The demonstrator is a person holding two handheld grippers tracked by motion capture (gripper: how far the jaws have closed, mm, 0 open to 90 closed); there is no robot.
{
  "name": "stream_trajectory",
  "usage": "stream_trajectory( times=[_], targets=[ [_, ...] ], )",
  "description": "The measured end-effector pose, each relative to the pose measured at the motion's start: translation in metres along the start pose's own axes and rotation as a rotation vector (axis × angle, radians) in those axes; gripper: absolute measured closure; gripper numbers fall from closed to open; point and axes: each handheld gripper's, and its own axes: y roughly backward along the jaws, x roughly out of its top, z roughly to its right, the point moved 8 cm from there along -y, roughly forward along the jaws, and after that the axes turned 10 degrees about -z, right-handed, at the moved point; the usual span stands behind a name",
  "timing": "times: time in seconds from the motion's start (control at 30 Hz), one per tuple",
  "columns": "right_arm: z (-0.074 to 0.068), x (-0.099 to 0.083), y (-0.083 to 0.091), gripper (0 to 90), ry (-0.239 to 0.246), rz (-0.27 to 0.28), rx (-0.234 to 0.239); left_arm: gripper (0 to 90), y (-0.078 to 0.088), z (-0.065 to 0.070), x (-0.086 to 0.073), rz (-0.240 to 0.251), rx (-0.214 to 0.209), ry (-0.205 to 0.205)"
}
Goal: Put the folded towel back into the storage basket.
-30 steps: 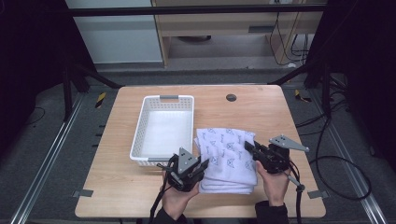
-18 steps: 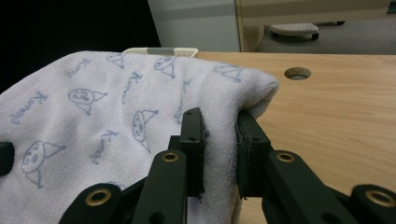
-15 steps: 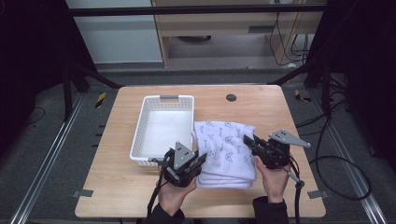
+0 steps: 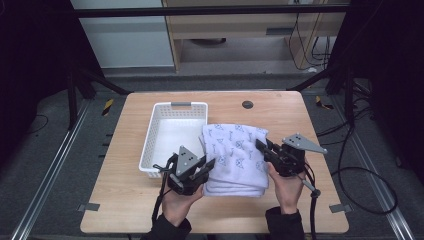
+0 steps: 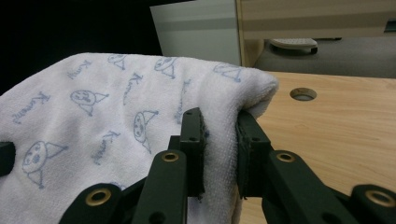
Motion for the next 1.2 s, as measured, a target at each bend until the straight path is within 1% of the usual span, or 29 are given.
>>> stream_trajectory(
  times=[0.1, 0.37, 0.43, 0.67, 0.87, 1.0, 1.2],
  targets=[
    [-0.005, 0.005, -0.002, 75.8, -0.001, 0.005, 0.007, 74.5, 0.004, -0.005, 0.002, 0.006, 0.002, 0.005],
    [-0.020, 0.020, -0.008, 75.8, 0.027, 0.013, 0.007, 74.5, 0.017, -0.019, 0.006, 0.024, 0.024, 0.003],
    [-0.023, 0.023, -0.010, 75.8, 0.033, 0.014, 0.008, 74.4, 0.021, -0.024, 0.009, 0.026, 0.021, 0.004],
    [-0.032, 0.033, -0.016, 75.8, 0.033, 0.022, 0.013, 74.5, 0.029, -0.032, 0.015, 0.035, 0.040, -0.001],
    [-0.042, 0.041, -0.020, 75.7, 0.049, 0.024, 0.012, 74.5, 0.035, -0.040, 0.015, 0.040, 0.053, 0.000],
    [-0.049, 0.045, -0.026, 75.7, 0.053, 0.023, 0.016, 74.5, 0.040, -0.049, 0.013, 0.044, 0.052, 0.015],
    [-0.062, 0.050, -0.038, 75.7, 0.073, 0.013, 0.017, 74.5, 0.046, -0.062, 0.008, 0.049, 0.065, 0.032]
  ],
)
